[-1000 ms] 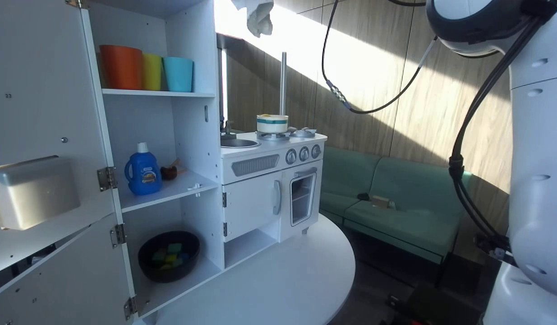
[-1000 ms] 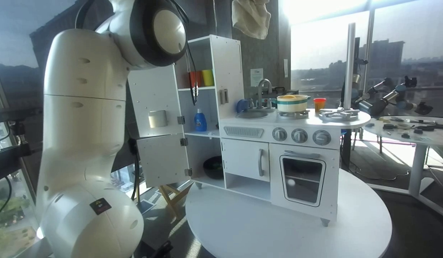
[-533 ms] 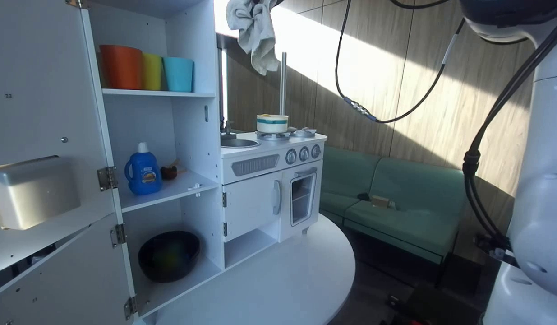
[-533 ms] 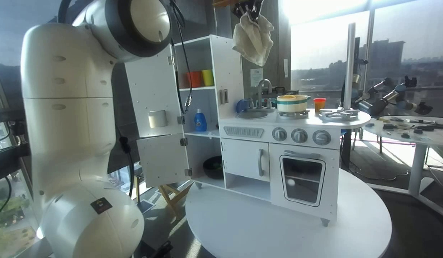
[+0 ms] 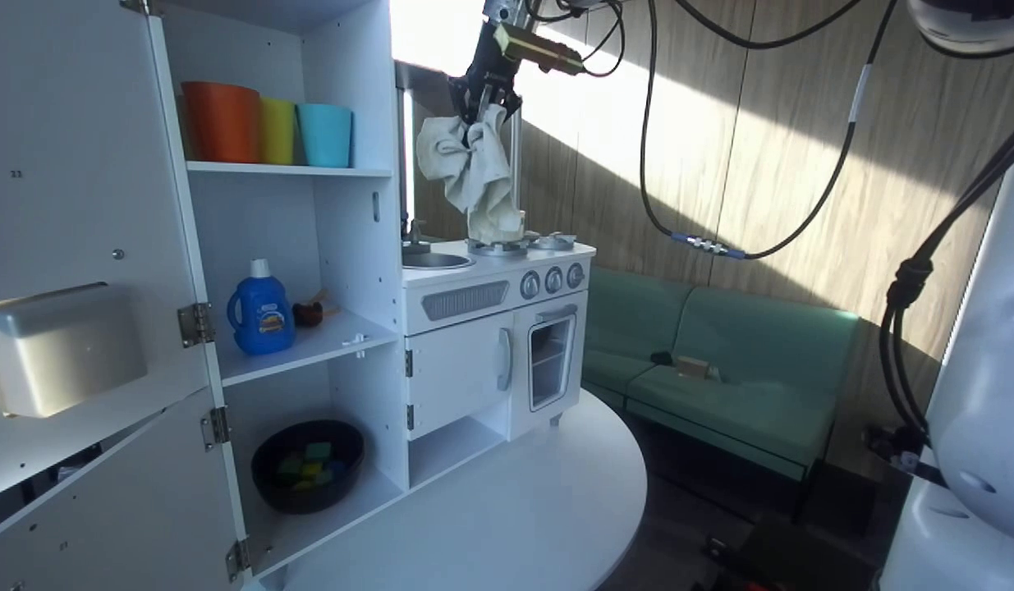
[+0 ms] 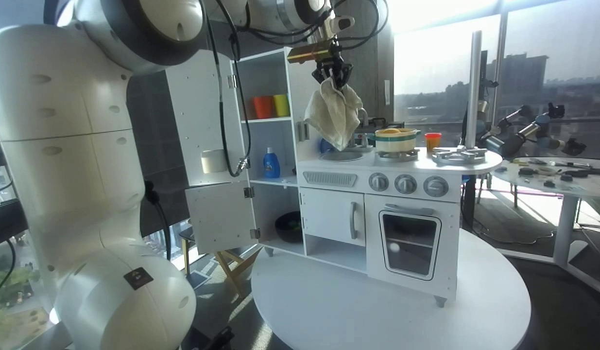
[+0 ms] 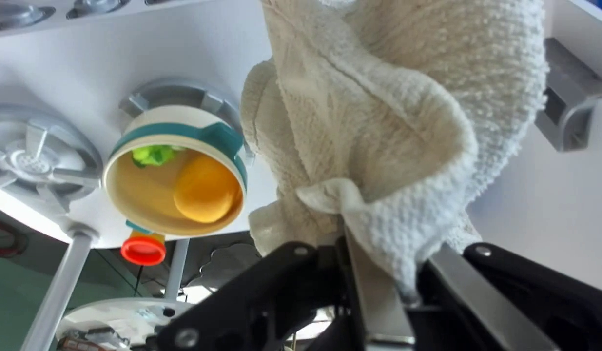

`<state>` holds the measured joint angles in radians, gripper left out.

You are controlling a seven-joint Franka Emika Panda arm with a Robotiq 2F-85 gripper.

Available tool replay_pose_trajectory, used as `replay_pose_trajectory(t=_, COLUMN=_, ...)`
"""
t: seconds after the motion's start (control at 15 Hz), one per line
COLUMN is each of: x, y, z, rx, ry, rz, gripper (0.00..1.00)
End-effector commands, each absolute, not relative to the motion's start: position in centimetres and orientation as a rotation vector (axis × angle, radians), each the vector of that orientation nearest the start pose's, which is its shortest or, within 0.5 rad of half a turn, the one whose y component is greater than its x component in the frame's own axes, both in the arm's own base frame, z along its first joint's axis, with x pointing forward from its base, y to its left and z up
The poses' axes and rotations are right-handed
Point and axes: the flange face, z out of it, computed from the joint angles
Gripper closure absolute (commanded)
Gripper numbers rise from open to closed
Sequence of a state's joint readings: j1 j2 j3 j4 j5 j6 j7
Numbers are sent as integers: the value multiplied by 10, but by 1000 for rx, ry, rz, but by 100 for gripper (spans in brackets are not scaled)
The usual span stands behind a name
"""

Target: Remove the white towel from on top of the cabinet an use it to wipe the counter

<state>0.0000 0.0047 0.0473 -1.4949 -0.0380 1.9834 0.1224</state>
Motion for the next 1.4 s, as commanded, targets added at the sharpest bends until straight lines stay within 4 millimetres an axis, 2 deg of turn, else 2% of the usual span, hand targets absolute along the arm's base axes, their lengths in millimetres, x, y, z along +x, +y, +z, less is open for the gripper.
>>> replay_pose_trajectory(t=0.0, x=586, y=14, z=664, rx=-3057, ry=188, rz=-732, gripper=85)
replay_pose_trajectory(t=0.27, x=608, y=-4, z=633, rx=-2973, ry=308, rz=-785, gripper=85)
replay_pose_trajectory(t=0.47, x=627, y=-8, z=608, rx=-2902, ry=340, rz=-835, gripper=85)
replay_pose_trajectory(t=0.8, x=658, y=16, z=562, rx=-2896, ry=276, rz=-812, gripper=85)
replay_pose_trajectory(t=1.0, x=658, y=29, z=542, rx=-2948, ry=208, rz=-671, gripper=85)
replay_pose_trajectory(t=1.33, x=653, y=35, z=523, rx=-3012, ry=115, rz=-546, gripper=85)
